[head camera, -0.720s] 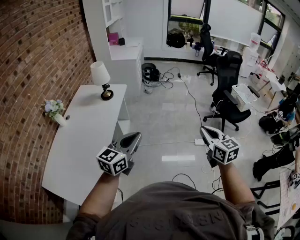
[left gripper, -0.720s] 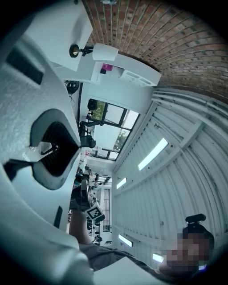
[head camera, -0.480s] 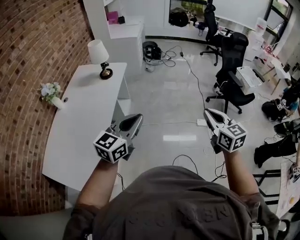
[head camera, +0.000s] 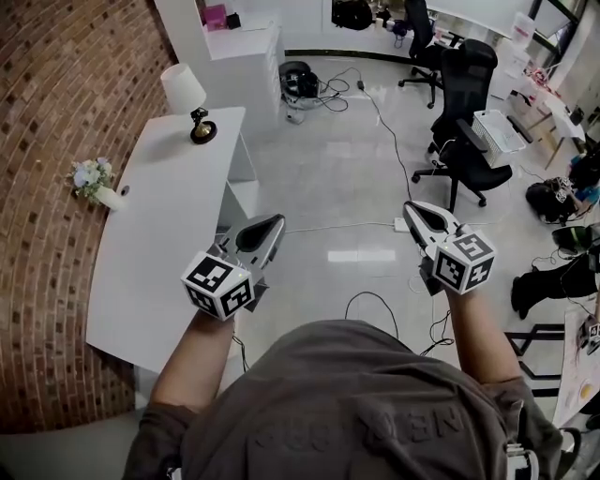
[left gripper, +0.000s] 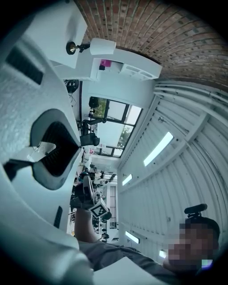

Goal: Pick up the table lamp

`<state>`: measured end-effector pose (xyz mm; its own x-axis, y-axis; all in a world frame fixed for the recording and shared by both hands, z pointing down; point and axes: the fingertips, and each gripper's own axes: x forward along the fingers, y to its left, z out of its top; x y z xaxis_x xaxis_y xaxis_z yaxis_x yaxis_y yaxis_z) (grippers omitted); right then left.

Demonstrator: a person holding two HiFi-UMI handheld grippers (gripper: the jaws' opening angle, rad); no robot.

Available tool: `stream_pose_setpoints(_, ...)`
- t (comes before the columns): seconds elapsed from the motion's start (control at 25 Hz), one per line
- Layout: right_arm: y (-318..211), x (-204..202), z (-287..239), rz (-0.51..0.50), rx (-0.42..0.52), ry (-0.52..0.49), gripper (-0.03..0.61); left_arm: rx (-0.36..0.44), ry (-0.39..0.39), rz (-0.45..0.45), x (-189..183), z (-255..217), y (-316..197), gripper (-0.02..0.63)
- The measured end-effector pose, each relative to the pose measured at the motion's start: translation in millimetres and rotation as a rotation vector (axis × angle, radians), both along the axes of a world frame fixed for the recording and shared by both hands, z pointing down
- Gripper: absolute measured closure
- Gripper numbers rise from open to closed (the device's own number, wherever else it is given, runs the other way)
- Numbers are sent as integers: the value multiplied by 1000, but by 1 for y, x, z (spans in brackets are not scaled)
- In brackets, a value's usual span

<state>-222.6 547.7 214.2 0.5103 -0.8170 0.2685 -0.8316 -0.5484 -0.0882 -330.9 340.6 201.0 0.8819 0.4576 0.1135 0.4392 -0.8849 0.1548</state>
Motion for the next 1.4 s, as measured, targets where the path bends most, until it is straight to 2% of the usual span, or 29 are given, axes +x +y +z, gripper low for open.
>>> stream_pose_setpoints(0.28,22,11,1,-34,6,-1,586,3,-8,-26,12,3,31,611)
stream_pose_setpoints(0.68,80,38,-5,-92,3,9,586,-1,7,-71,35,1,103,611)
stream_pose_setpoints(0.88,86,51,-6,-101,14,15,584,3,10,-66,45,4,116,611)
stream_pose_setpoints(1.16,66,78,1,-92,-3,11,584,-10,13,-53,76,9,95,611)
stream_pose_setpoints(1.4,21,141,16,-44,-18,11,584,-12,16,12,149,27,48,611)
